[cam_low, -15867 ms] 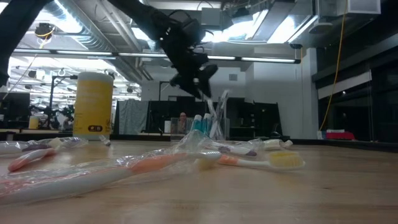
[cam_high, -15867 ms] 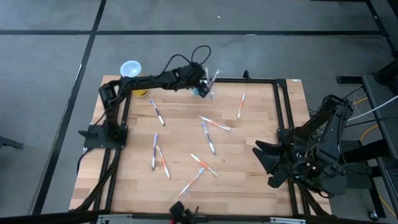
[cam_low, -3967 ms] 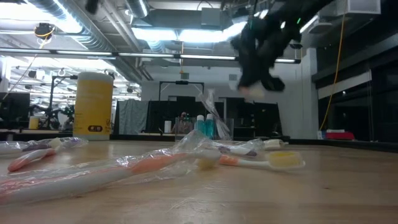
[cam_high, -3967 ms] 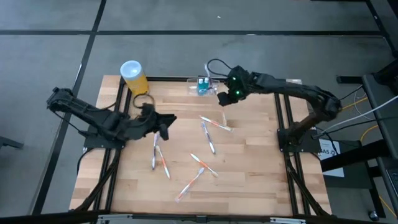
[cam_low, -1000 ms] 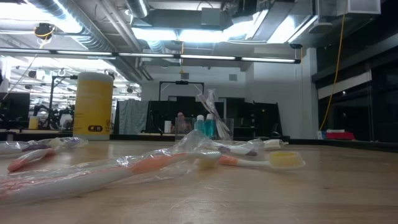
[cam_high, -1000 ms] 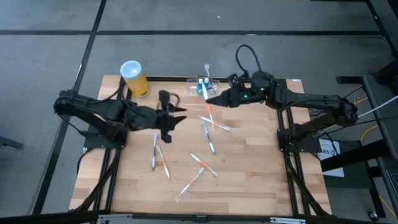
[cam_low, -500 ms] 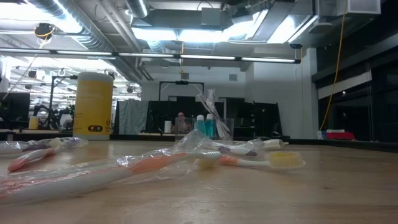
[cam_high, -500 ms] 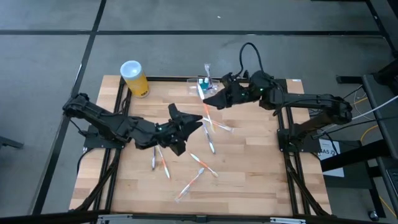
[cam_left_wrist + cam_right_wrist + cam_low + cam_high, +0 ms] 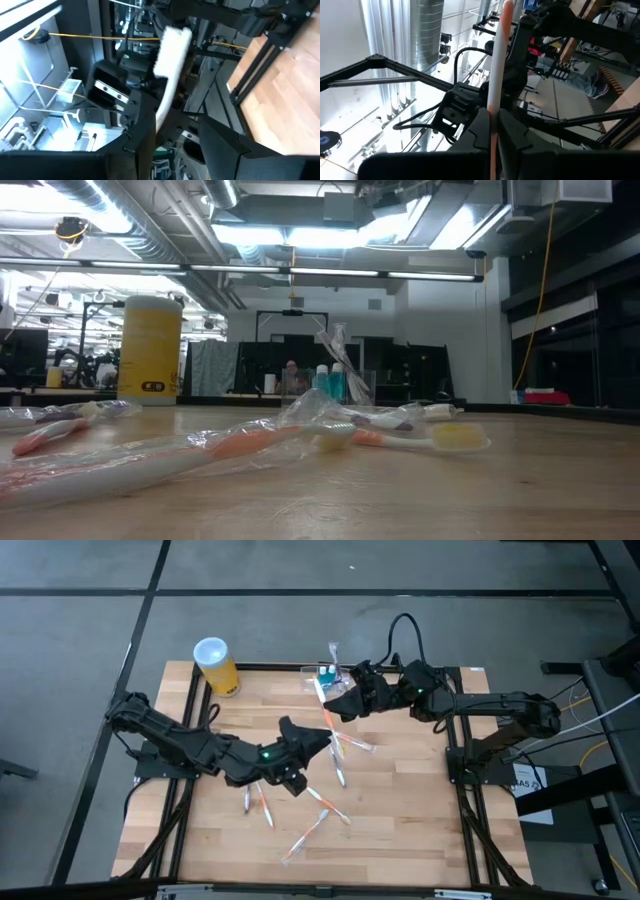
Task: Pick & Place toothbrushing station
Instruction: Put the orange toothbrush into the left section of the transparent organizer
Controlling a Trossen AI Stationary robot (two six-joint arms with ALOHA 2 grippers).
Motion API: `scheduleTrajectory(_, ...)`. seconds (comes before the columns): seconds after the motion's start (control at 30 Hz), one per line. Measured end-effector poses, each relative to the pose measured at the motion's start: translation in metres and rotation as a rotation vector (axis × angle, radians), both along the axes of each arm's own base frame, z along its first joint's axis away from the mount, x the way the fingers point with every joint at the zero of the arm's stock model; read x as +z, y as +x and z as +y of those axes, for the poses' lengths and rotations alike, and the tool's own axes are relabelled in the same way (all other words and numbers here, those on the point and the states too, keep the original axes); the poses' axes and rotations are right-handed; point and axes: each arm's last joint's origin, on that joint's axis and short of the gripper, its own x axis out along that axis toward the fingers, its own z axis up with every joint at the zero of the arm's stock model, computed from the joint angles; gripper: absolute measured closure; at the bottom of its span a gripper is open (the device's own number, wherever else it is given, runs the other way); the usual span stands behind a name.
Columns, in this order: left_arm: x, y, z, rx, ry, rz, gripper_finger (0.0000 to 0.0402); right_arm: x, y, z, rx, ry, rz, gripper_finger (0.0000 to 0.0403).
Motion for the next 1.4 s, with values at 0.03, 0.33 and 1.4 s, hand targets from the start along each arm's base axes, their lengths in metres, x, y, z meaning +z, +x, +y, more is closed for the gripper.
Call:
scheduleTrajectory(0.03, 0.001, 0.000, 0.000, 0.000, 0.010, -0.003, 0.0261, 0.000, 0.000, 0.000, -0.001, 0.001, 0.000, 0.0391)
scheduleTrajectory(0.33, 0.003, 0.001, 0.001, -0.027, 0.036, -0.008, 0.0261, -0.001, 0.002, 0.001, -0.015, 0.009, 0.003, 0.0391)
scheduleTrajectory(1.4, 0.014, 0.006, 0.018, 0.030, -0.049, -0.139, 0.0389, 0.001, 0.001, -0.002, -0.077, 0.005, -0.038, 0.0391)
